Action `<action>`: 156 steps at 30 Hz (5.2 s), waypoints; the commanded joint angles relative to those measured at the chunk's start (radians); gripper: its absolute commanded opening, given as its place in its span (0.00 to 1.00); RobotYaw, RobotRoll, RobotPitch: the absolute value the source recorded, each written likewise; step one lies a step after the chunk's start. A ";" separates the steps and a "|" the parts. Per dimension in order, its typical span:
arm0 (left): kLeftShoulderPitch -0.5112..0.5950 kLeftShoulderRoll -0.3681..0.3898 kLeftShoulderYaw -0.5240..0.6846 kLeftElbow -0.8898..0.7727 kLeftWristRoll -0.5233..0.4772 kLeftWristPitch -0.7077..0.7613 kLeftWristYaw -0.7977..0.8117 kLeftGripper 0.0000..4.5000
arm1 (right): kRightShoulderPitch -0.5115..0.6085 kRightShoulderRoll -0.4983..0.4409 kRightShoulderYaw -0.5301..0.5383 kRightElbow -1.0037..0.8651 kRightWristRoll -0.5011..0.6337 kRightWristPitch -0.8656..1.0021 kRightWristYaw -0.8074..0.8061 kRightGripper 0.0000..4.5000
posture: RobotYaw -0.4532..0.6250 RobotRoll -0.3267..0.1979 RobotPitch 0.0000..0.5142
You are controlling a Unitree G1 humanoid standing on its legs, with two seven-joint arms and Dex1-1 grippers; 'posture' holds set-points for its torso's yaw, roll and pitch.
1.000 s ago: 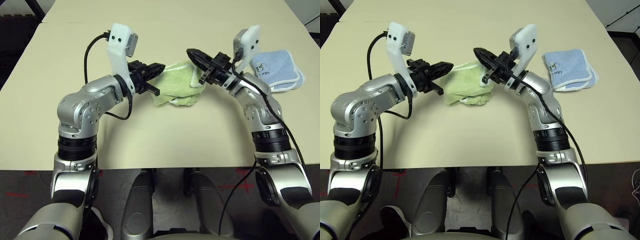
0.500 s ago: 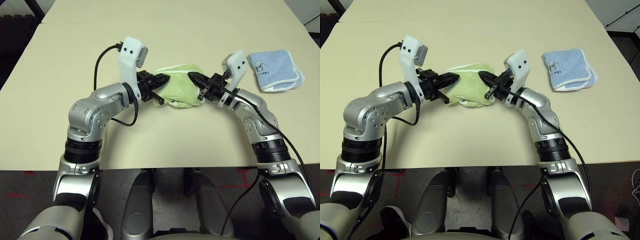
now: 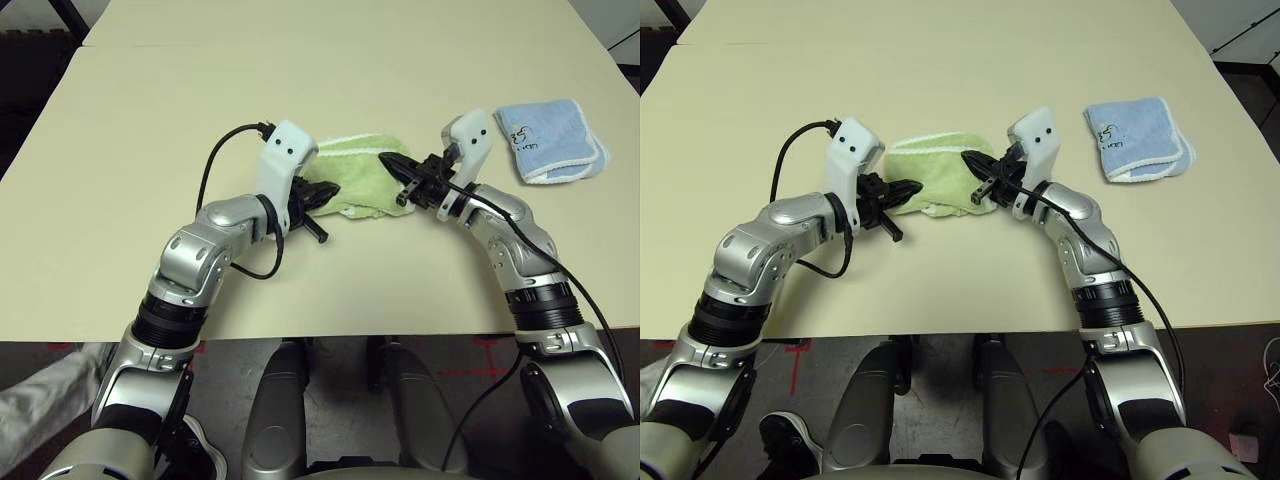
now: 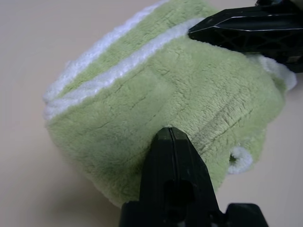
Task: Fold the towel and set it aside.
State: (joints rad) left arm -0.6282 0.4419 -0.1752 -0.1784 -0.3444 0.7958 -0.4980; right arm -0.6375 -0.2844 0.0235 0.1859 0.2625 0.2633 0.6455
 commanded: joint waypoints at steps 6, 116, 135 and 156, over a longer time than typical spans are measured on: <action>-0.059 0.002 0.118 -0.007 -0.042 0.029 -0.015 0.01 | -0.041 -0.012 -0.072 -0.003 0.038 -0.028 -0.017 0.00 | 0.45 0.62 0.55; -0.312 -0.169 0.828 0.176 -0.275 0.789 0.303 1.00 | -0.141 -0.094 -0.130 0.254 -0.035 -0.218 -0.008 1.00 | 0.49 0.62 0.52; -0.316 -0.191 0.785 0.454 -0.727 0.819 0.581 1.00 | -0.128 -0.163 -0.168 0.228 -0.059 -0.265 -0.082 1.00 | 0.44 0.62 0.54; -0.352 -0.166 0.666 0.492 -0.525 0.786 0.478 1.00 | -0.093 -0.186 -0.175 0.174 -0.048 -0.234 -0.096 1.00 | 0.39 0.62 0.56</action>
State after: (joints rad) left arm -0.9816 0.2589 0.5032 0.2939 -0.9060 1.5706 -0.0154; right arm -0.7533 -0.4564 -0.1327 0.3843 0.2070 0.0195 0.5522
